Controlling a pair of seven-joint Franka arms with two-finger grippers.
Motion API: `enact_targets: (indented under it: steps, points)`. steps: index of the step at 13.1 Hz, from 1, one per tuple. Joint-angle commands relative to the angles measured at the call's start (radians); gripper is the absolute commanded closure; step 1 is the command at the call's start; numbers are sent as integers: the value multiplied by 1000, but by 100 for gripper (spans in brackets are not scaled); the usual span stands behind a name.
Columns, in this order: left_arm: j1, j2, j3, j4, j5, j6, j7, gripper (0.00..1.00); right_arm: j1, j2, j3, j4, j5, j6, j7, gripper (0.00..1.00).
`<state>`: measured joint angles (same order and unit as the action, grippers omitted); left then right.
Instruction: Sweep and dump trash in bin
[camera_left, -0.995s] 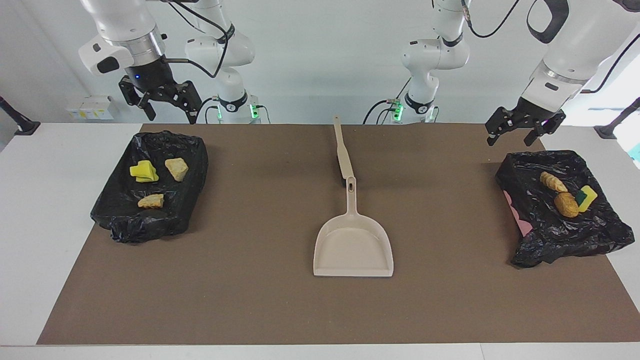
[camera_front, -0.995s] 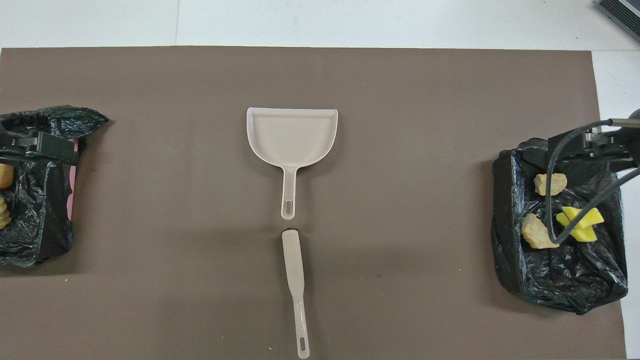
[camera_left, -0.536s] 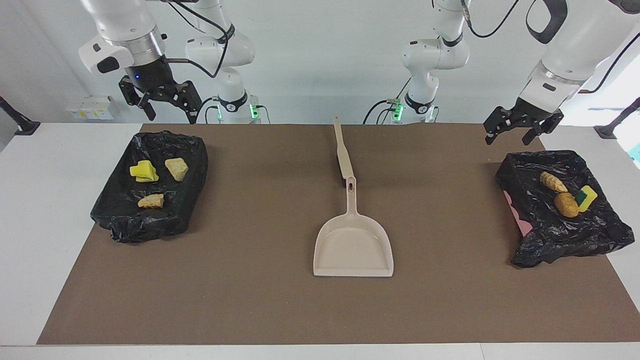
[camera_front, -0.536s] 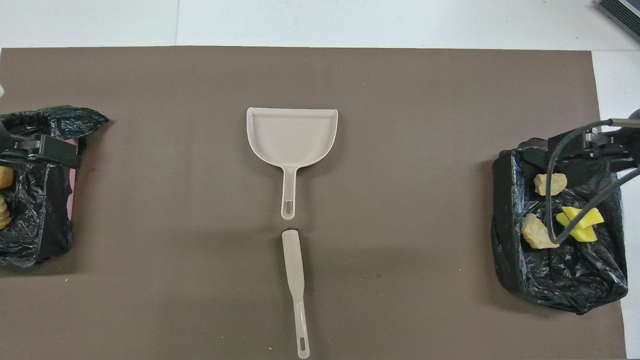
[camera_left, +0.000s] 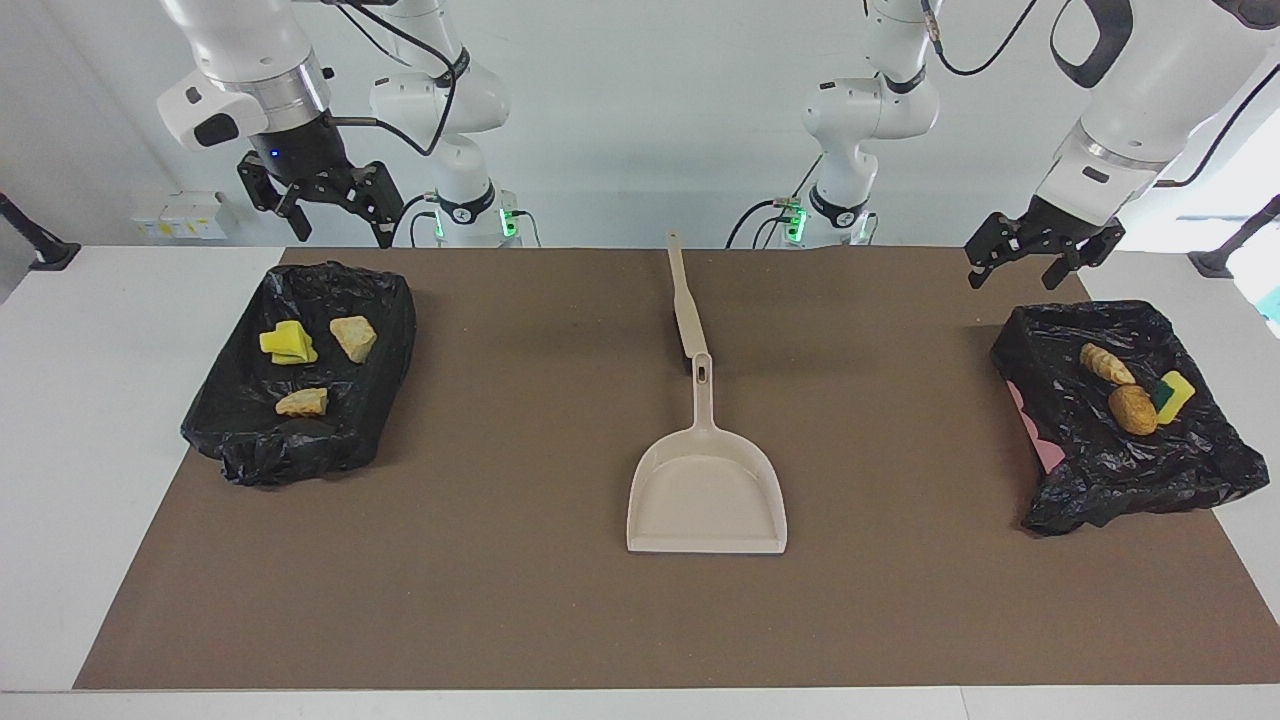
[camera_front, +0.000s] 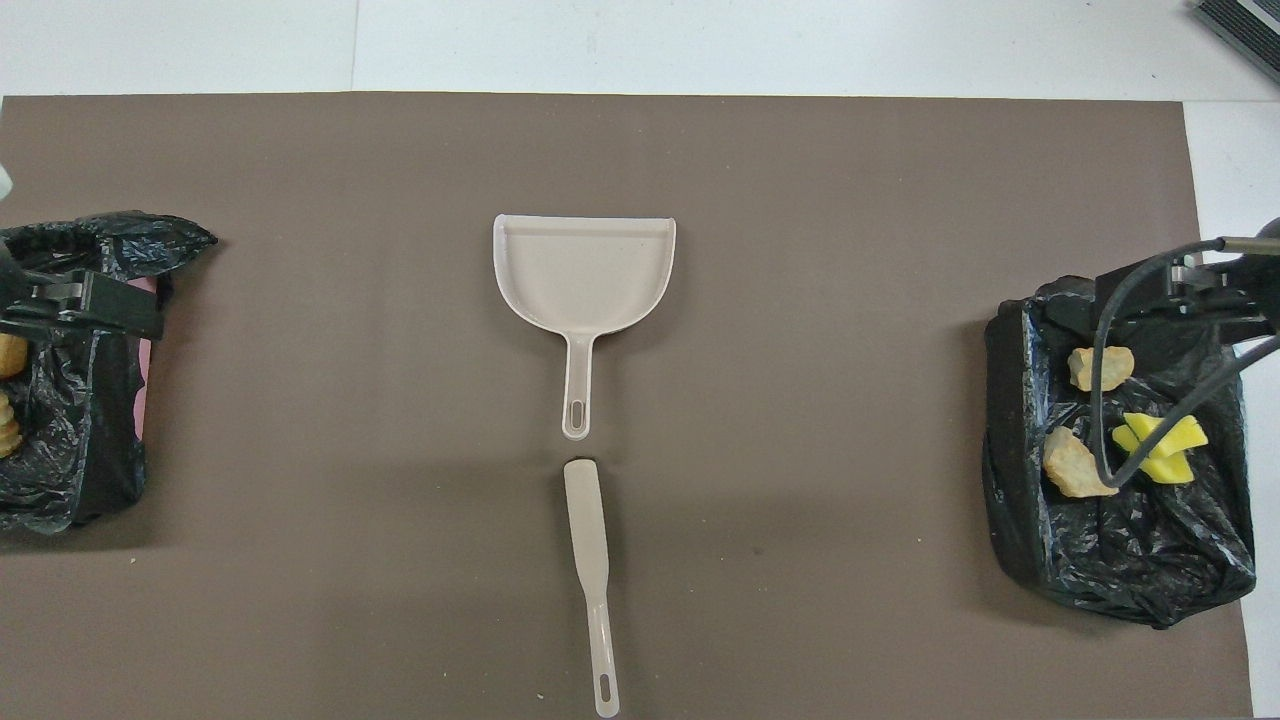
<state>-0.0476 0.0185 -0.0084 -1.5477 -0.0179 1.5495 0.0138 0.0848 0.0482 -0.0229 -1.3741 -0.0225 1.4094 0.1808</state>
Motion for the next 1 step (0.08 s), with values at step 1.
enact_targets:
  steps: [1]
  points:
    - [-5,-15,1,-8,15,-22,9,0,-7,-11,0,-16,-4,5,-27,0]
